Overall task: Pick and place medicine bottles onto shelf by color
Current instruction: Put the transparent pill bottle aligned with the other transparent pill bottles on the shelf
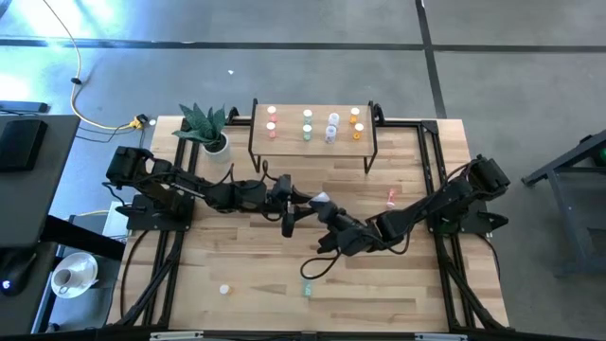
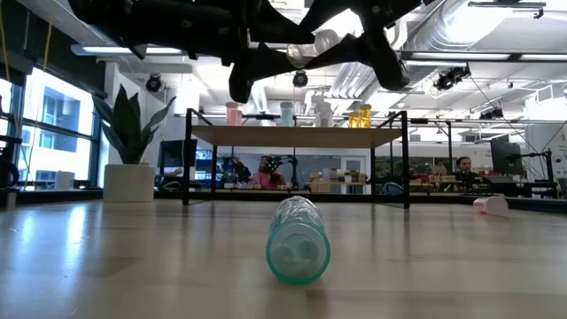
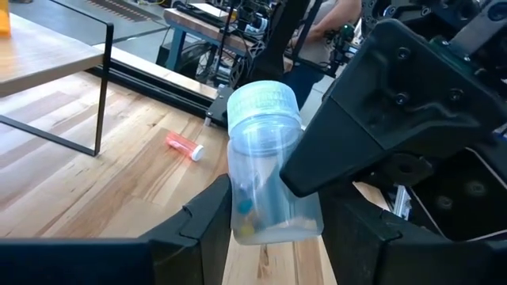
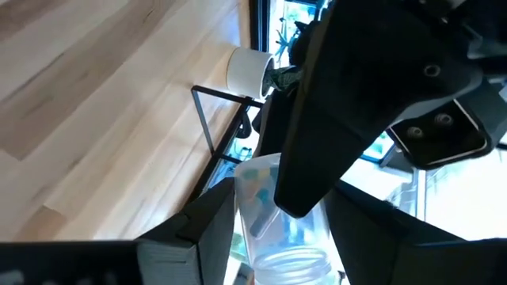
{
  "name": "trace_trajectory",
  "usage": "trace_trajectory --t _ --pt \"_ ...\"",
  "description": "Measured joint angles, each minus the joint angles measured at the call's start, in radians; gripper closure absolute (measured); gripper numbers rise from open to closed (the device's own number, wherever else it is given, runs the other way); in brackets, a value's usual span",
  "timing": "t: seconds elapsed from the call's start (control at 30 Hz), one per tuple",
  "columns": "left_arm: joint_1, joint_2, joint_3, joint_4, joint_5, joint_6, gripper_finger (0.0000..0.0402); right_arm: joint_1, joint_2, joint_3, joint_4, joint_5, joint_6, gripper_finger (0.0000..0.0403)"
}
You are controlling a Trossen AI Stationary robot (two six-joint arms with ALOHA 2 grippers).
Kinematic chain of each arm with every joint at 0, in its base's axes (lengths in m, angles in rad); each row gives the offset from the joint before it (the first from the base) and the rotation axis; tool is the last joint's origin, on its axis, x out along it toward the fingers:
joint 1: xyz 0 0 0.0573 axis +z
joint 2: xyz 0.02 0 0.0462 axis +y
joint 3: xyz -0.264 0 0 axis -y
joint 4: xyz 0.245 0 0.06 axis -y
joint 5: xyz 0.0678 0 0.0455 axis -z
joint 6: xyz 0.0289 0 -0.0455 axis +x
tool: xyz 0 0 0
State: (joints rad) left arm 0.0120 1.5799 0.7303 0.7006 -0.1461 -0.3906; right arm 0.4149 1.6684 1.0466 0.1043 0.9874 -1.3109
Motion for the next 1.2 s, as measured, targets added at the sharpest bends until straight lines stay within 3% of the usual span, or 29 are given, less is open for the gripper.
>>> trace_trajectory --t 0.43,0.8,1.2 --pt "0.001 0.000 0.000 0.002 0.001 0.001 0.0247 0.031 0.000 0.000 -0.002 0.016 0.076 0.0198" --pt "0.010 -0.001 0.001 0.001 -0.011 0.075 0.0248 0.097 0.001 -0.001 0.089 0.153 0.080 0.0198" --pt "0.152 -0.030 0.003 0.014 0.084 0.168 0.0247 0.015 -0.080 -0.001 0.312 0.252 0.030 0.0198"
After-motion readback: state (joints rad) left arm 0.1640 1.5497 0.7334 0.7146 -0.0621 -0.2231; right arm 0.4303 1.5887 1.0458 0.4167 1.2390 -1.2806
